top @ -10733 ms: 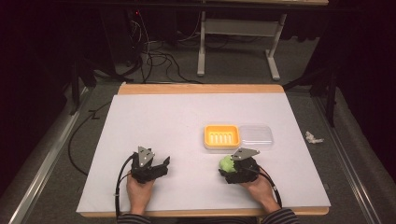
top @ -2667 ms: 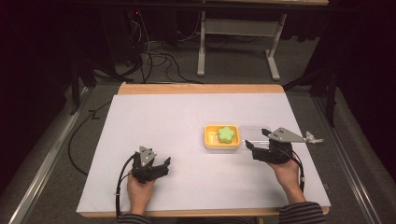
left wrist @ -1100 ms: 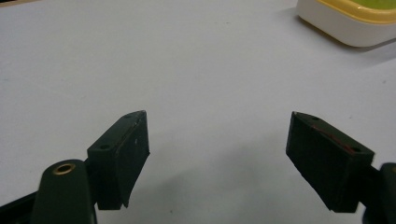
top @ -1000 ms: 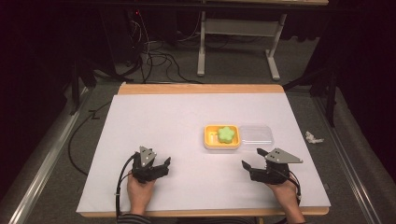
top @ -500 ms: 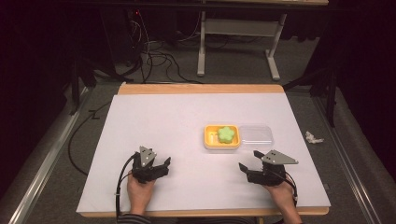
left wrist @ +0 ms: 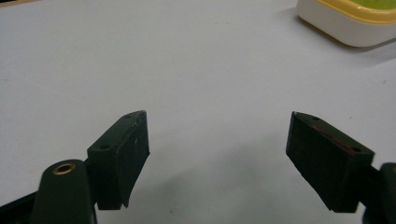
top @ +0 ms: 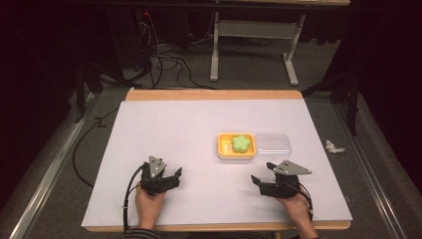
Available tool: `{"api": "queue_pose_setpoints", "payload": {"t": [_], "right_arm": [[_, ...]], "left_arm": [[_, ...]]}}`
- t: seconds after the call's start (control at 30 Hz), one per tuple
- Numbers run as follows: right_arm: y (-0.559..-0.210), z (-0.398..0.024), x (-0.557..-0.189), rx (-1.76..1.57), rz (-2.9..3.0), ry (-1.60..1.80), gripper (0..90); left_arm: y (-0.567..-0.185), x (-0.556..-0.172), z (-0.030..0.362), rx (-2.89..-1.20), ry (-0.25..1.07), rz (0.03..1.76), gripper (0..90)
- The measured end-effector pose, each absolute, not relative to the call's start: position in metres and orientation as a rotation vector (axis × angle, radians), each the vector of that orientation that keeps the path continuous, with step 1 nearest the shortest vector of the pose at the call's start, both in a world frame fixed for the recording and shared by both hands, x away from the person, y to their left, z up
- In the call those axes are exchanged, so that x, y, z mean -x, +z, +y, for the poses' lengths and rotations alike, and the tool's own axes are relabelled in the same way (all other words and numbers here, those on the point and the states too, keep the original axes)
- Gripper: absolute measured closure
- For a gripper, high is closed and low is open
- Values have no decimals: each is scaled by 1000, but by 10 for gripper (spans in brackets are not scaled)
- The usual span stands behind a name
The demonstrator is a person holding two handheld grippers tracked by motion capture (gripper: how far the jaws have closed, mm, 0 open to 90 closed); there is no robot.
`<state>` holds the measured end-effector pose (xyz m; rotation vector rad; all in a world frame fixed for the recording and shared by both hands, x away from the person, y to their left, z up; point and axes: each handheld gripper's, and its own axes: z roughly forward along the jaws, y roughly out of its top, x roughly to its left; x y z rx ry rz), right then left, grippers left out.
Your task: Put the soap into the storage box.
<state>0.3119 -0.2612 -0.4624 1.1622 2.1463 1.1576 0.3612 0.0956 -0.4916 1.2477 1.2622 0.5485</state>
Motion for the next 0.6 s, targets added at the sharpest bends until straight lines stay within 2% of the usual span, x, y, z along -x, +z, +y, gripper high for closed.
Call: {"api": "queue_pose_setpoints", "payload": {"t": [0.6], "right_arm": [[-472,-252,-321,-1193,2200,1113,247]], "left_arm": [[-492,-361,96,-1247,548,1262,219]]}}
